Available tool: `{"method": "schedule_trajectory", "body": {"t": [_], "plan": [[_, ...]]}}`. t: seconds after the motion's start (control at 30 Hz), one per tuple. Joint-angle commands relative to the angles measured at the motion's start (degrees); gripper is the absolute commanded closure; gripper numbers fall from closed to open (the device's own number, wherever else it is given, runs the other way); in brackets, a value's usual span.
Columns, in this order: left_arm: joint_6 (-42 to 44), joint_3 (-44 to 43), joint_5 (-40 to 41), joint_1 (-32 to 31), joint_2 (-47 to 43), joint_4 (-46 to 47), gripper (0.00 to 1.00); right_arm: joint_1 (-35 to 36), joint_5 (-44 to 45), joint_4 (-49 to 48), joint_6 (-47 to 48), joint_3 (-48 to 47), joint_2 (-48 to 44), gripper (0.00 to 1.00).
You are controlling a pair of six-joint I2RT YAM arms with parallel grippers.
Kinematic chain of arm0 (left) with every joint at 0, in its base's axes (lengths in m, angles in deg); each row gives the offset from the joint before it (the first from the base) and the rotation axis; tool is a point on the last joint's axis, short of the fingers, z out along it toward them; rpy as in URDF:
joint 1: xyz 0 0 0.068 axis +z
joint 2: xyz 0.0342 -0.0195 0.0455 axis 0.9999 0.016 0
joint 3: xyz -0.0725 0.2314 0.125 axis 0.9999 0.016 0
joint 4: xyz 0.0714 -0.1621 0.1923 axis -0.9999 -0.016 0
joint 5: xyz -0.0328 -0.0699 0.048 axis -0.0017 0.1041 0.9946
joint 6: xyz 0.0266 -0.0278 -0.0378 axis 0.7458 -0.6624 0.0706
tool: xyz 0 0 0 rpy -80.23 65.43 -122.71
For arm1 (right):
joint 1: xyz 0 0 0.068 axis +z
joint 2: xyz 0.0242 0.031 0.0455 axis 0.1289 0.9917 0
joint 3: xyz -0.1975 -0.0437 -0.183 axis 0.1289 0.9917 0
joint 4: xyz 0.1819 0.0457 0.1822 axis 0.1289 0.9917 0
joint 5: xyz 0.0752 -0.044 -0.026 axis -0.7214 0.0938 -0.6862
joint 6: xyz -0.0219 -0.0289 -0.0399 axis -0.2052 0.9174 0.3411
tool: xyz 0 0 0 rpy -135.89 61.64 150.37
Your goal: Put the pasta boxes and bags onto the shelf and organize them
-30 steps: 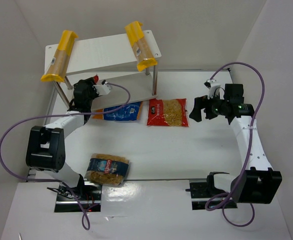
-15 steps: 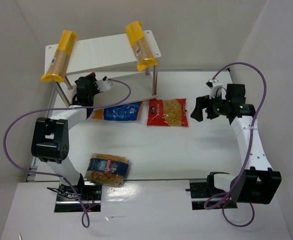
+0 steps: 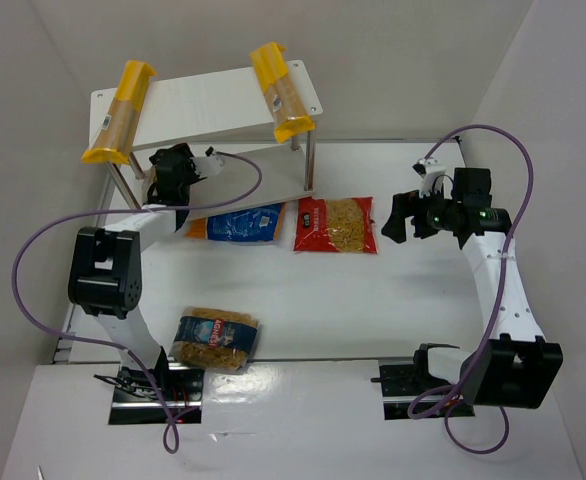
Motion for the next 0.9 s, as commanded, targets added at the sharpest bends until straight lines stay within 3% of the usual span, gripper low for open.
{"method": "schedule_trajectory", "body": {"t": [0.0,0.4,0.87], "plan": [[0.2,-3.1,1.6,0.9,1.3,3.5,0.29,-0.5,-0.6,-2.0,0.7,0.9,-2.2,0.00],[-3.6,-5.3,-1.8,-3.7,-3.6,-6.0,0.19,-1.0,-1.6,-2.0,0.7,1.4,-3.3,0.00],[-7.8,-5.9,-0.2,-16.8,-3.6,-13.8,0.18,-1.0,-2.1,-2.0,0.7,2.0,-4.3,0.00]]}}
